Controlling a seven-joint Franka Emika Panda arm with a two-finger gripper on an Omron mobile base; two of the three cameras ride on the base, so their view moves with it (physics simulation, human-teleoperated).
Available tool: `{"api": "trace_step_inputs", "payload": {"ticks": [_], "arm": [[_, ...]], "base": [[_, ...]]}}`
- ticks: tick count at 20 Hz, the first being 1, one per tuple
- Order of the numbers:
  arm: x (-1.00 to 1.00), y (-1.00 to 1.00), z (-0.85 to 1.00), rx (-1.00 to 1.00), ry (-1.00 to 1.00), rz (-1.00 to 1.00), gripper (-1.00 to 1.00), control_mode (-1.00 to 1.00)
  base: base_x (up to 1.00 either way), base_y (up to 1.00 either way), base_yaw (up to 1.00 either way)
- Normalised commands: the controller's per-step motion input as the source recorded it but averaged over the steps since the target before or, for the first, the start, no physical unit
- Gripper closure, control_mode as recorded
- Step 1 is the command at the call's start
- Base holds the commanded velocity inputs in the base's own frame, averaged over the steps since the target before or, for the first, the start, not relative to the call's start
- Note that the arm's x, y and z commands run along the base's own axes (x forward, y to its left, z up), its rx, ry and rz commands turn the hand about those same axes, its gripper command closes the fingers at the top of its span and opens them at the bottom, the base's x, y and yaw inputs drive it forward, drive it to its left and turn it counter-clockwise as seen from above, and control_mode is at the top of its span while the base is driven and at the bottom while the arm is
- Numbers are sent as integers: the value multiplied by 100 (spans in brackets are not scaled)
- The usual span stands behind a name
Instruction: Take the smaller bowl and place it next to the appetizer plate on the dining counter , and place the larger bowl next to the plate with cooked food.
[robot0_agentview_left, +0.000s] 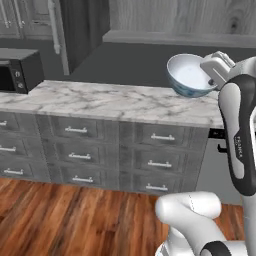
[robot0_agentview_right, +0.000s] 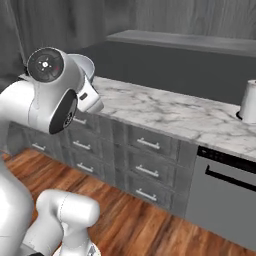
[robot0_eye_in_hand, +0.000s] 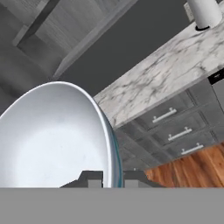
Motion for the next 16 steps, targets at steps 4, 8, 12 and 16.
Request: {"api": "trace_step_inputs", "payload": {"ticks": [4,8,12,16], "arm": [[0,0,0,0,0,0,100,100],[0,0,0,0,0,0,100,100],[0,0,0,0,0,0,100,100],[0,0,0,0,0,0,100,100]], "base": [[-60,-41,48],[-73,-45,47],[-81,-41,48],[-89,-38,47]]}}
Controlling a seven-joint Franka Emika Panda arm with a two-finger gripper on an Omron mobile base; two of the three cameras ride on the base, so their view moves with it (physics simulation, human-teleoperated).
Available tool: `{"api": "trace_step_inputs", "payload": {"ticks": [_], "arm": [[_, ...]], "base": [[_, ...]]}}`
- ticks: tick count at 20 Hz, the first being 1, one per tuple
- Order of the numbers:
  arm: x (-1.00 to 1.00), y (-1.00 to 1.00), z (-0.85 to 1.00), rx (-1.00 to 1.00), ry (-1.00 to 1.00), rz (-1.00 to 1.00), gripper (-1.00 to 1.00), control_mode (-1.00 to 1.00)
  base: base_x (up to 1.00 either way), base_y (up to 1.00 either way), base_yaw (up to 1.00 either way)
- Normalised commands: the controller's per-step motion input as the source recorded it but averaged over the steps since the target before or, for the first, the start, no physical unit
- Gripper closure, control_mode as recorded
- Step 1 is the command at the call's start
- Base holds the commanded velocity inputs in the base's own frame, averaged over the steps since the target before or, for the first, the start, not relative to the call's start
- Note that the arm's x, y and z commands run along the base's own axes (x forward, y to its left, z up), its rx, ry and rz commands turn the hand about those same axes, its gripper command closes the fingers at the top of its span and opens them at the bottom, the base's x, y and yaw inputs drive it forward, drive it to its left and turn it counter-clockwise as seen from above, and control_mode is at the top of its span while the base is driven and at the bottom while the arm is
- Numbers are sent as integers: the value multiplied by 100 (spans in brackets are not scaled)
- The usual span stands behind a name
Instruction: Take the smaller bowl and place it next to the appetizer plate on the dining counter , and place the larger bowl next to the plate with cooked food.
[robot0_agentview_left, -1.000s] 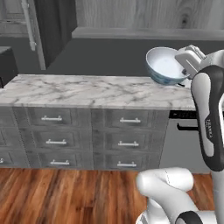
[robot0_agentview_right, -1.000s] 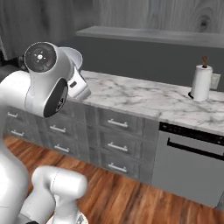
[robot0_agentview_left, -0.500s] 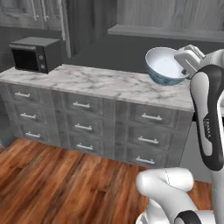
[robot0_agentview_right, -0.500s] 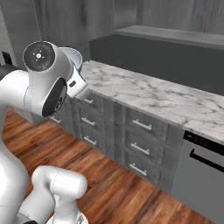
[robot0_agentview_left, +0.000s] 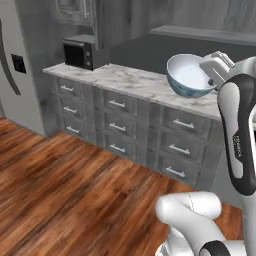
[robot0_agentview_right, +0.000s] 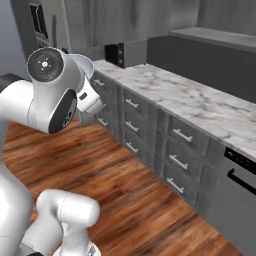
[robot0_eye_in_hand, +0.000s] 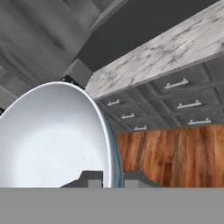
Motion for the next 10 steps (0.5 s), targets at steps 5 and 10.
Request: {"api": "trace_step_inputs", "payload": {"ticks": [5,10], "arm": [[0,0,0,0,0,0,100,100],[0,0,0,0,0,0,100,100]], "base": [[-96,-37,44],[-96,-33,43]]}}
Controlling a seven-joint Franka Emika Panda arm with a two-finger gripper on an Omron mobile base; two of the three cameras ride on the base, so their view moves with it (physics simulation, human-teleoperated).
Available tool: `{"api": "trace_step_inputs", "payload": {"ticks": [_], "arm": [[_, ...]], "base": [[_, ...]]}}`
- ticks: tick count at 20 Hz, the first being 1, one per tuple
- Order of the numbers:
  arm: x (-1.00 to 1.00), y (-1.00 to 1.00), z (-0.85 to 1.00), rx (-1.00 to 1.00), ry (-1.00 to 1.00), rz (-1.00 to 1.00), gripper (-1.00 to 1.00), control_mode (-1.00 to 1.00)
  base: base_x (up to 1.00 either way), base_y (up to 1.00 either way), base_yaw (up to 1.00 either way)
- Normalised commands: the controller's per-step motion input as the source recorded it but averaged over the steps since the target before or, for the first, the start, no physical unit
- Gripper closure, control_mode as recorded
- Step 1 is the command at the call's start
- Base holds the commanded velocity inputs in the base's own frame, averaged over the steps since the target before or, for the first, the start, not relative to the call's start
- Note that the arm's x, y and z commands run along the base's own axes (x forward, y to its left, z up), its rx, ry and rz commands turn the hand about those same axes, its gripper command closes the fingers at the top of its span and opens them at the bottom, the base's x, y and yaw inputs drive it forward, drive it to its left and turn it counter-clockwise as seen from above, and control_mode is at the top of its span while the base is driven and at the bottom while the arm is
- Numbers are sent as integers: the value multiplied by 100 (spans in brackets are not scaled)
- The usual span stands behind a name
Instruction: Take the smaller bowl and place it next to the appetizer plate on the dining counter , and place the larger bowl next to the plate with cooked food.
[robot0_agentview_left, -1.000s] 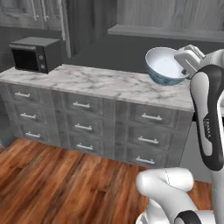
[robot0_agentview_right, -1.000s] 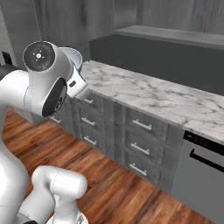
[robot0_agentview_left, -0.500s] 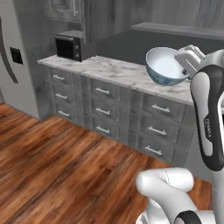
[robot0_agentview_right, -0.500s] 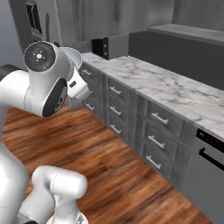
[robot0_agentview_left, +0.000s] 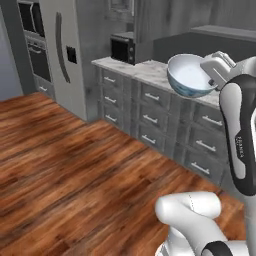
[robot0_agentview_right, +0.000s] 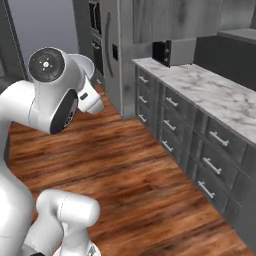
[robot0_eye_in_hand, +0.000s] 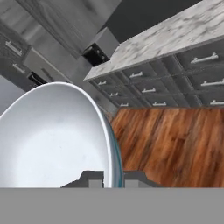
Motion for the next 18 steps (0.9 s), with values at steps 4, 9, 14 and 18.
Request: {"api": "trace_step_inputs", "payload": {"ticks": [4,9,14,18], "arm": [[0,0,0,0,0,0,100,100],[0,0,0,0,0,0,100,100],[0,0,0,0,0,0,100,100],[0,0,0,0,0,0,100,100]], "base": [[-91,-22,43],[-31,19,34],[0,81,29],[0,100,33]]}}
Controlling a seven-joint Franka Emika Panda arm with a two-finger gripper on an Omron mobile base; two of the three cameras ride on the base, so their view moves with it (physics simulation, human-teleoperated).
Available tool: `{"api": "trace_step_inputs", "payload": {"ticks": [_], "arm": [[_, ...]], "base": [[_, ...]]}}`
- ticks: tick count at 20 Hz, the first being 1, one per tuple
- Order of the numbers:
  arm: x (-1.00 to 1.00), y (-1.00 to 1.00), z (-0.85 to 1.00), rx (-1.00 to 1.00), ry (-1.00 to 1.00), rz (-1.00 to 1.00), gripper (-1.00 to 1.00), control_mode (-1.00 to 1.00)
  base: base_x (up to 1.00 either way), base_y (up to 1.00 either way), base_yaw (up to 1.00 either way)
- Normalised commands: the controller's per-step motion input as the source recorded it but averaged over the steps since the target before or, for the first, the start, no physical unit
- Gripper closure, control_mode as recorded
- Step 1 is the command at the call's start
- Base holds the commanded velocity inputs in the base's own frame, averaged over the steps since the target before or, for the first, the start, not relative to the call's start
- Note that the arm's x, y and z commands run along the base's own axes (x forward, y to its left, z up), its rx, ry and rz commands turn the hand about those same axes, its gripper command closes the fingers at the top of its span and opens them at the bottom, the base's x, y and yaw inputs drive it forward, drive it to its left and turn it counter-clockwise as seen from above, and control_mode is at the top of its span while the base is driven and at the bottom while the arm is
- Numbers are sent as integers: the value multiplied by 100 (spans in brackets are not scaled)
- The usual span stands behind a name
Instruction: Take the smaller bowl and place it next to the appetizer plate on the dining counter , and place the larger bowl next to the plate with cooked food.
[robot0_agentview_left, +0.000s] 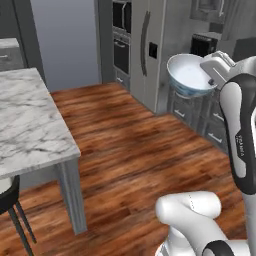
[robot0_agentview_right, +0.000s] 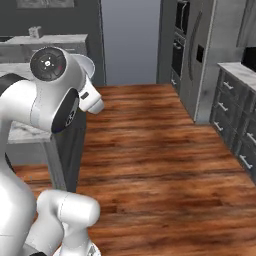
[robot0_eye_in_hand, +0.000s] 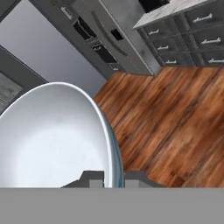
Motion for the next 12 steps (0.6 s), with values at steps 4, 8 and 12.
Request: {"api": "trace_step_inputs", "payload": {"ticks": [4,8,12], "arm": [[0,0,0,0,0,0,100,100],[0,0,0,0,0,0,100,100],[0,0,0,0,0,0,100,100]], "base": [[5,100,29],[4,100,27],[21,100,23]]}}
